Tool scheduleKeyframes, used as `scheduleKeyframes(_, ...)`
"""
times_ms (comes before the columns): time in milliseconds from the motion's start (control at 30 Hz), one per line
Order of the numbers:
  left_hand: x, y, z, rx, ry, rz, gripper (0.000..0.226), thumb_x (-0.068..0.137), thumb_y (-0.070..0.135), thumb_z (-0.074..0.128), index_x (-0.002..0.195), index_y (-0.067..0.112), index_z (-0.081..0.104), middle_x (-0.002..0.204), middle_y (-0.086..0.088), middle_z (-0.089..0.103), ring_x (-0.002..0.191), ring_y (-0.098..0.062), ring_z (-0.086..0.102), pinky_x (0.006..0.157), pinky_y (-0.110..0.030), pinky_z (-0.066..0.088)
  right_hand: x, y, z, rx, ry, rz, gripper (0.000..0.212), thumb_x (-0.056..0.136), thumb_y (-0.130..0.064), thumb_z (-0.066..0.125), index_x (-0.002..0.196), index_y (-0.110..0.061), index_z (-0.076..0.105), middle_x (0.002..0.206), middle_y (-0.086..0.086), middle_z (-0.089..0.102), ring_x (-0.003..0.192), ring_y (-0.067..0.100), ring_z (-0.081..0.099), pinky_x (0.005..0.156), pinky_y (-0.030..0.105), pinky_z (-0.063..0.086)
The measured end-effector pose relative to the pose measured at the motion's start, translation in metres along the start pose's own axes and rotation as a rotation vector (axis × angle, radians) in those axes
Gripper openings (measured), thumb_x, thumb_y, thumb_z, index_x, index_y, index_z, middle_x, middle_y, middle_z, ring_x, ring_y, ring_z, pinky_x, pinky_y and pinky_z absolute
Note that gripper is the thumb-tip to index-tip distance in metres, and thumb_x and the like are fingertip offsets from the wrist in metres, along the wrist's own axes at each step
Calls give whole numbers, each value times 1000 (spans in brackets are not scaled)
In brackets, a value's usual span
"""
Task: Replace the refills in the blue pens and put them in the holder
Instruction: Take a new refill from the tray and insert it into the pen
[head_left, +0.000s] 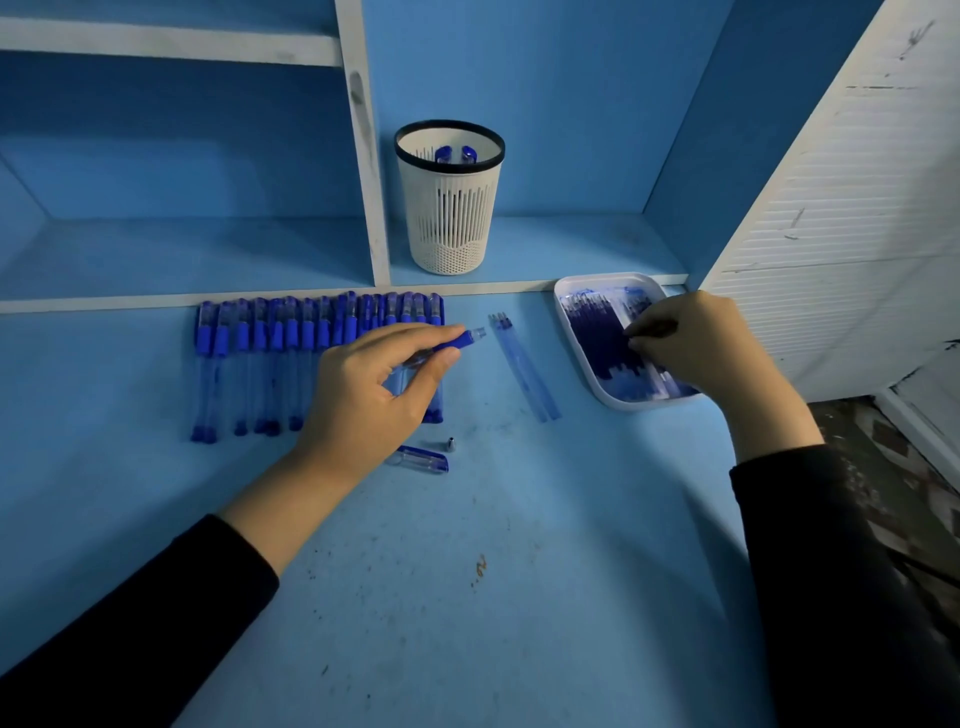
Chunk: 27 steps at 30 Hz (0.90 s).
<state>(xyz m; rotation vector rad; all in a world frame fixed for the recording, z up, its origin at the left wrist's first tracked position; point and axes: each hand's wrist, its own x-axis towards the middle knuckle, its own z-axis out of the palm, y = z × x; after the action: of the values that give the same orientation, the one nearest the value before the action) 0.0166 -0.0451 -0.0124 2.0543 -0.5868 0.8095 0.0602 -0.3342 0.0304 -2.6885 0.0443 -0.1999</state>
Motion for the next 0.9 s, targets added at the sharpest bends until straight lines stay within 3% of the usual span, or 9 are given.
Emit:
scheduleKeyframes(100, 0, 0, 0, 3, -3, 6, 20, 87, 7, 72, 106, 1, 73, 102, 3, 69, 91, -6, 66, 85, -10, 50, 1, 1, 2, -13, 19, 0, 16, 79, -2, 71, 92, -10, 77, 91, 9, 74, 76, 12, 54, 59, -2, 33)
scheduleKeyframes(200, 0, 0, 0, 0, -7, 8, 21, 87, 7, 72, 107, 1, 73, 102, 2, 70, 90, -6, 67, 85, -11, 51, 2, 2, 4, -32, 30, 15, 19, 79, -2, 69, 94, -12, 77, 93, 9, 74, 80, 16, 60, 64, 8, 32)
scheduleKeyframes(333, 0, 0, 0, 4, -5, 10, 20, 87, 8, 72, 106, 2, 73, 102, 2, 70, 90, -6, 66, 86, -11, 50, 2, 1, 9, -71, 65, -14, 27, 78, 2, 63, 93, -14, 77, 93, 8, 74, 89, 26, 66, 75, 19, 41)
scheduleKeyframes(467, 0, 1, 0, 7, -6, 20, 20, 86, 6, 73, 106, 2, 74, 102, 2, 70, 91, -5, 66, 87, -11, 50, 1, -4, 13, -159, 64, -24, 31, 77, 5, 58, 95, -12, 77, 94, 12, 72, 88, 31, 63, 70, 24, 42)
scheduleKeyframes(600, 0, 1, 1, 7, -4, 20, 20, 86, 6, 73, 106, 2, 74, 101, 2, 70, 89, -3, 66, 86, -10, 50, 2, -5, 14, -192, 51, -13, 21, 79, 3, 59, 88, -5, 76, 88, 17, 72, 85, 36, 62, 76, 37, 53)
scheduleKeyframes(700, -1, 0, 0, 11, -3, 25, 20, 86, 5, 74, 105, 2, 74, 101, 2, 70, 90, -4, 66, 86, -10, 49, 1, -6, 15, -153, 67, 8, 18, 80, 1, 60, 88, -3, 75, 89, 17, 72, 86, 34, 62, 74, 34, 51)
scheduleKeyframes(800, 0, 1, 0, 19, -5, 33, 20, 86, 6, 73, 105, 1, 74, 101, 2, 70, 92, -4, 65, 87, -9, 48, -2, -9, 11, -78, 70, 42, 19, 80, 0, 62, 91, -5, 77, 92, 12, 73, 89, 29, 64, 70, 21, 41)
scheduleKeyframes(900, 0, 0, 0, 11, 1, 32, 20, 86, 6, 73, 105, 2, 74, 101, 2, 70, 91, -3, 65, 87, -9, 48, -4, -10, 3, 85, 54, 129, 24, 79, -1, 63, 95, -13, 77, 83, 3, 72, 68, 3, 62, 64, 16, 38)
